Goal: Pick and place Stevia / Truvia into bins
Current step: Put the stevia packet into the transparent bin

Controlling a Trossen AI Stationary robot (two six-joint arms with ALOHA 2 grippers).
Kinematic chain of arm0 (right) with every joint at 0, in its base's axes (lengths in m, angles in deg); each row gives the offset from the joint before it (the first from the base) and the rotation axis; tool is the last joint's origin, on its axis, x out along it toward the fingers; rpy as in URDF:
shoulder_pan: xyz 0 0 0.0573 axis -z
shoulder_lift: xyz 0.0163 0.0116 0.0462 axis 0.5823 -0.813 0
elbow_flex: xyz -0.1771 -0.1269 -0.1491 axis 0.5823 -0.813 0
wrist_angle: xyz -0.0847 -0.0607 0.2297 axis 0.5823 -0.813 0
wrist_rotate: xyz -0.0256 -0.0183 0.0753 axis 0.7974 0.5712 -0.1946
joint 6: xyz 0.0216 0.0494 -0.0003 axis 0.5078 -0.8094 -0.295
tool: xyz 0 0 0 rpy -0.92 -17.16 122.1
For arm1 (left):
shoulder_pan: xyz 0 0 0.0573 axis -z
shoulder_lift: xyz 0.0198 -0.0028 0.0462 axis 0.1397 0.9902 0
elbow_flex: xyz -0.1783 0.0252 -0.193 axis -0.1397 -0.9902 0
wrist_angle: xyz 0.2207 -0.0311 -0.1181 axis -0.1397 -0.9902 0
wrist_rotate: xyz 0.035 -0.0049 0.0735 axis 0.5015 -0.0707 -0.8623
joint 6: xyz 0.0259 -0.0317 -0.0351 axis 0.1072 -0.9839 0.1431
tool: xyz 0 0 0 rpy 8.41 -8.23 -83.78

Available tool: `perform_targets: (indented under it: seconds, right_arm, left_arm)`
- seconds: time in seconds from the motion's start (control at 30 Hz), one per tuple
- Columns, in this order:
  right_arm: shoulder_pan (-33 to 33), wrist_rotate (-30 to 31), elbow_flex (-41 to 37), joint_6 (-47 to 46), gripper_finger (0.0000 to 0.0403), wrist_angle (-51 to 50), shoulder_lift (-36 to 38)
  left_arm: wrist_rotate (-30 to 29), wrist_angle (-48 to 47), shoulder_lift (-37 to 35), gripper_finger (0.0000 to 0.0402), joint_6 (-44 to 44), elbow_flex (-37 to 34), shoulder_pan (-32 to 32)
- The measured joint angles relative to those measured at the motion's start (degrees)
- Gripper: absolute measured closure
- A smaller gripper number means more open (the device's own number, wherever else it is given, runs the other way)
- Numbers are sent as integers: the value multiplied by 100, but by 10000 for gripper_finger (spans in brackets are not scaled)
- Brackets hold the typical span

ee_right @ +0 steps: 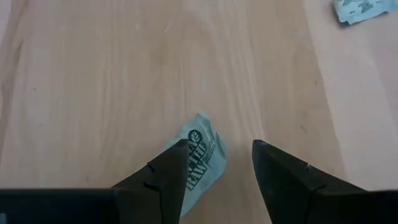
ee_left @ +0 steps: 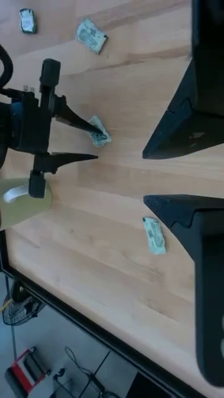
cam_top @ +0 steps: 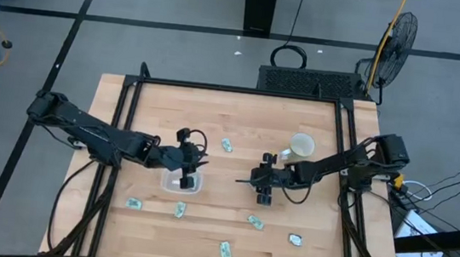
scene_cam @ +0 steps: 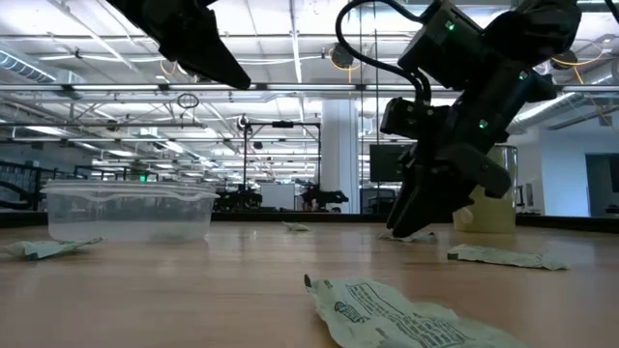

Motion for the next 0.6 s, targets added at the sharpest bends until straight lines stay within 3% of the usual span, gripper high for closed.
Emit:
perform_targets:
  seconds: [0.17, 0.47, 0.6]
  right_arm:
    - [1, -7, -5, 9, 263, 21, 17]
    - [5, -12, -12, 24, 391, 18, 17]
    - [5, -7, -17, 79, 393, 95, 37]
  left_arm:
    - [3, -12, 0, 293, -32, -2, 0]
    - [6, -11, 1, 293, -196, -4, 0]
    - [20, -10, 2, 293, -354, -4, 0]
